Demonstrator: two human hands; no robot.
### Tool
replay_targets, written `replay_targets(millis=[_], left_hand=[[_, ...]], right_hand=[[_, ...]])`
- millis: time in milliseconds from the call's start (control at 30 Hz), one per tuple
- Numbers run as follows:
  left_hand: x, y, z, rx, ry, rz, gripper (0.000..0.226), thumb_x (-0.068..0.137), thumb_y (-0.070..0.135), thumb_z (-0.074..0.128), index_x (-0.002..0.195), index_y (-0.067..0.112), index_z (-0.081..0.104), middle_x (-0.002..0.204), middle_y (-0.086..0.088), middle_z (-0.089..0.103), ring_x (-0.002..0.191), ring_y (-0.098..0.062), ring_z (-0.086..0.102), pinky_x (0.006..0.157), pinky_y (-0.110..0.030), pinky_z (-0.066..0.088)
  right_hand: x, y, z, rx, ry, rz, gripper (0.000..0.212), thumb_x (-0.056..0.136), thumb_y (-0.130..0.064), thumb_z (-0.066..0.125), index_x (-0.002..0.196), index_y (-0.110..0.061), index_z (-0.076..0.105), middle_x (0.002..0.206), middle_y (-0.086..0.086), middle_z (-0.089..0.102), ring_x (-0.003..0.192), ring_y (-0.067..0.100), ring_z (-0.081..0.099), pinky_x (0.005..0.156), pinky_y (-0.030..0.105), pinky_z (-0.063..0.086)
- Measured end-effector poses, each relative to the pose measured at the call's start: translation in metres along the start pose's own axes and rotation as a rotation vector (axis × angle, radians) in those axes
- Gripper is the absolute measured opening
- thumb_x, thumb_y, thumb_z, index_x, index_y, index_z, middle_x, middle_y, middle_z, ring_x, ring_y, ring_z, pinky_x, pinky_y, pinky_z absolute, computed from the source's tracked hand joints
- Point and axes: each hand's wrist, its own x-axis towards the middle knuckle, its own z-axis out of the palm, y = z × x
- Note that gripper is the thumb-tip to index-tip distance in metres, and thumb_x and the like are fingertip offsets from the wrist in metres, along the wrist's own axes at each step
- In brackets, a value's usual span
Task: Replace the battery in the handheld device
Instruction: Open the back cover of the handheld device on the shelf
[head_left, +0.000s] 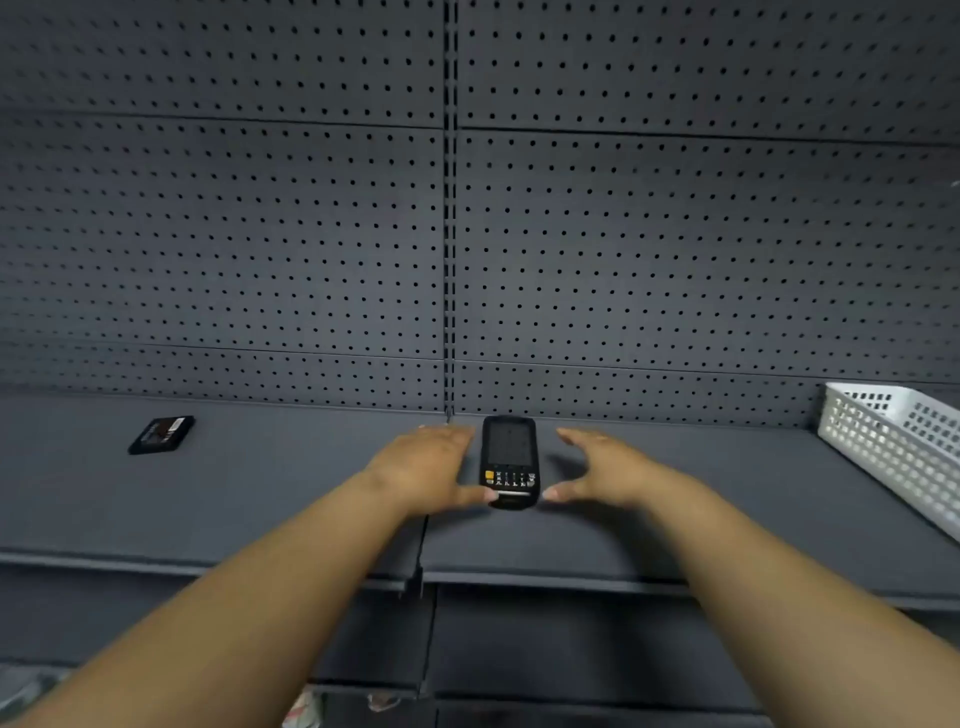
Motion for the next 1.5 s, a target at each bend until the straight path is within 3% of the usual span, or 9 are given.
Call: replay_targets(millis=[533,867,1100,1300,1400,1500], left_hand=[[0.061,-0.014,0.021,-0.152,-0.19,0.053,0.083,0.069,0.051,0.074,0.139,0.026,0.037,0.14,0.001,0.051,0.125,-0.018,0.05,0.104,-0.038,0.043],[0.072,-0.021,0.026,-0.251,-0.162,0.113,0.082,0.064,0.042,0.081,0.134,0.02,0.044,0.136,-0.001,0.056,0.122,-0.018,0.053,0.103,-0.029,0.043],[0.078,-0.028,0.032,-0.302,-0.157,0.094,0.103,0.057,0.042,0.085,0.141,0.019,0.03,0.138,-0.001,0.054,0.127,-0.018,0.05,0.107,-0.03,0.041],[0.08,-0.033,0.031,-0.371,-0.173,0.099,0.112,0.056,0.037,0.087,0.145,0.021,0.021,0.139,0.0,0.053,0.128,-0.016,0.049,0.107,-0.024,0.038],[0.079,-0.034,0.029,-0.402,-0.177,0.101,0.111,0.059,0.032,0.087,0.146,0.02,0.019,0.141,0.001,0.05,0.13,-0.015,0.047,0.103,-0.017,0.034],[0.08,-0.036,0.029,-0.414,-0.194,0.078,0.119,0.059,0.033,0.087,0.148,0.02,0.009,0.143,-0.002,0.048,0.133,-0.017,0.044,0.11,-0.025,0.035]], right_hand=[[0.051,0.013,0.007,-0.022,-0.21,-0.003,0.098,0.073,-0.038,0.077,0.151,-0.017,0.021,0.158,0.001,0.024,0.145,0.017,0.026,0.117,0.027,0.02],[0.052,0.009,0.006,0.041,-0.235,-0.013,0.094,0.074,-0.031,0.077,0.15,-0.022,0.023,0.156,-0.001,0.03,0.143,0.015,0.029,0.115,0.024,0.021],[0.057,0.002,0.0,0.086,-0.241,-0.046,0.089,0.073,-0.026,0.079,0.147,-0.024,0.031,0.15,-0.007,0.039,0.138,0.011,0.036,0.111,0.021,0.025],[0.06,-0.003,0.001,0.282,-0.277,-0.06,0.075,0.073,-0.002,0.077,0.14,-0.012,0.044,0.143,-0.002,0.049,0.125,0.002,0.042,0.107,0.015,0.024],[0.062,-0.006,0.001,0.349,-0.268,-0.07,0.075,0.073,0.004,0.074,0.14,-0.01,0.043,0.142,0.002,0.049,0.127,0.006,0.042,0.106,0.015,0.024],[0.066,-0.008,0.0,0.366,-0.269,-0.083,0.076,0.073,0.006,0.074,0.14,-0.009,0.042,0.142,0.004,0.049,0.129,0.009,0.043,0.107,0.016,0.024]])
